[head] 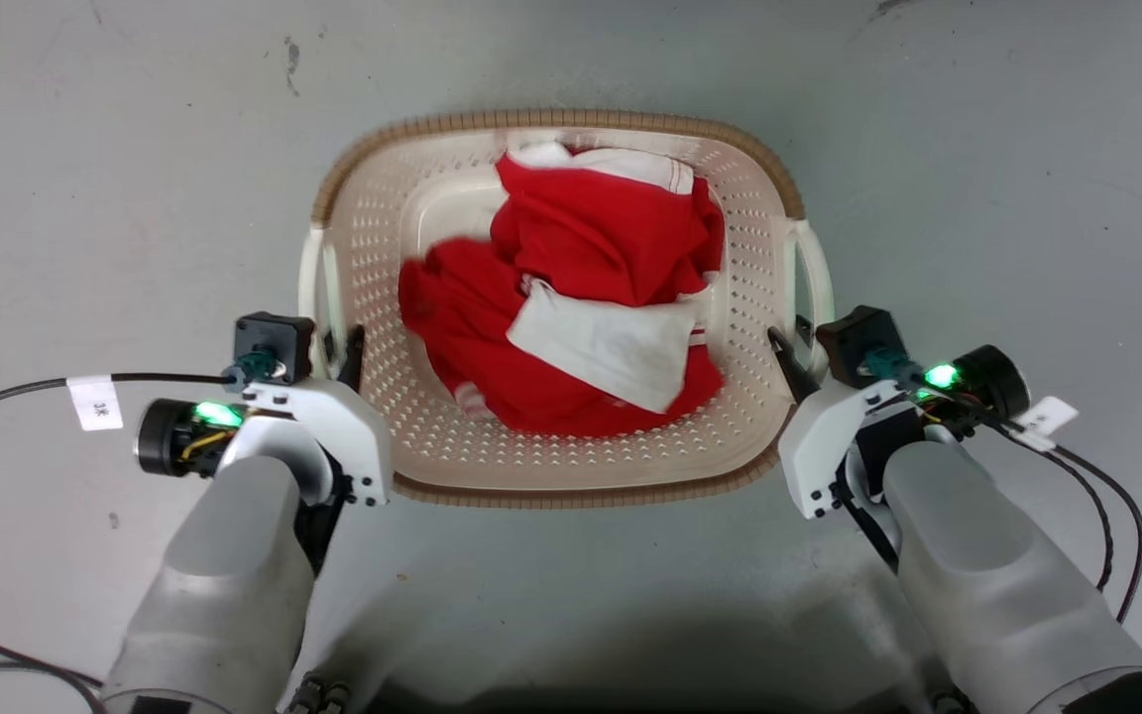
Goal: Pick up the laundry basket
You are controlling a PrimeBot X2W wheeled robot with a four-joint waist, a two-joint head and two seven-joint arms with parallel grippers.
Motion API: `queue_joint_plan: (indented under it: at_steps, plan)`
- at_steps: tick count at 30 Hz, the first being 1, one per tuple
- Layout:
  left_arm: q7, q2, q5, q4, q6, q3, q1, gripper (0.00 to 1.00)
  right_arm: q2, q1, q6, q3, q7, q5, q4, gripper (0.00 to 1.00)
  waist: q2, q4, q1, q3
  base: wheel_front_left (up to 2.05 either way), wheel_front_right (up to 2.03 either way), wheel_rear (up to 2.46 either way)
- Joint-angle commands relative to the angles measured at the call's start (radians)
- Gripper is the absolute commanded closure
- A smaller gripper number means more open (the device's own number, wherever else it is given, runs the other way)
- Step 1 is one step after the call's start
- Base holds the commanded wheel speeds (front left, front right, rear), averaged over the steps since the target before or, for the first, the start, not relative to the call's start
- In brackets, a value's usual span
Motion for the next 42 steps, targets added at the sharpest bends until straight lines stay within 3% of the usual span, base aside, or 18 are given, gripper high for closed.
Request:
queue_joint_plan:
  at_steps: [1,9,27,42]
  plan:
    - [-0.003,-0.010,-0.003,0.001,-0.001,-0.010,-0.012,1.00,-0.007,-0.018,0.001,0.005,-0.002,0.005,0.006,1.00,0.0000,0.001,-0.0001,-0.002,0.00,0.00,0.00]
    - [-0.003,-0.011,-0.032,0.010,-0.002,-0.045,0.014,1.00,-0.003,0.017,0.002,0.034,-0.002,0.021,0.025,1.00,0.0000,0.000,-0.0001,-0.066,0.00,0.00,0.00]
    - [0.000,-0.039,-0.142,0.095,-0.002,-0.161,0.140,1.00,-0.001,0.110,0.002,0.145,0.046,0.187,0.069,1.00,0.0000,-0.045,-0.0001,-0.401,0.00,0.00,0.00]
    - [0.095,-0.038,-0.262,0.113,-0.004,-0.288,0.234,1.00,0.000,0.196,0.002,0.259,0.136,0.310,0.091,1.00,0.0000,-0.057,-0.0001,-0.649,0.00,0.00,0.00]
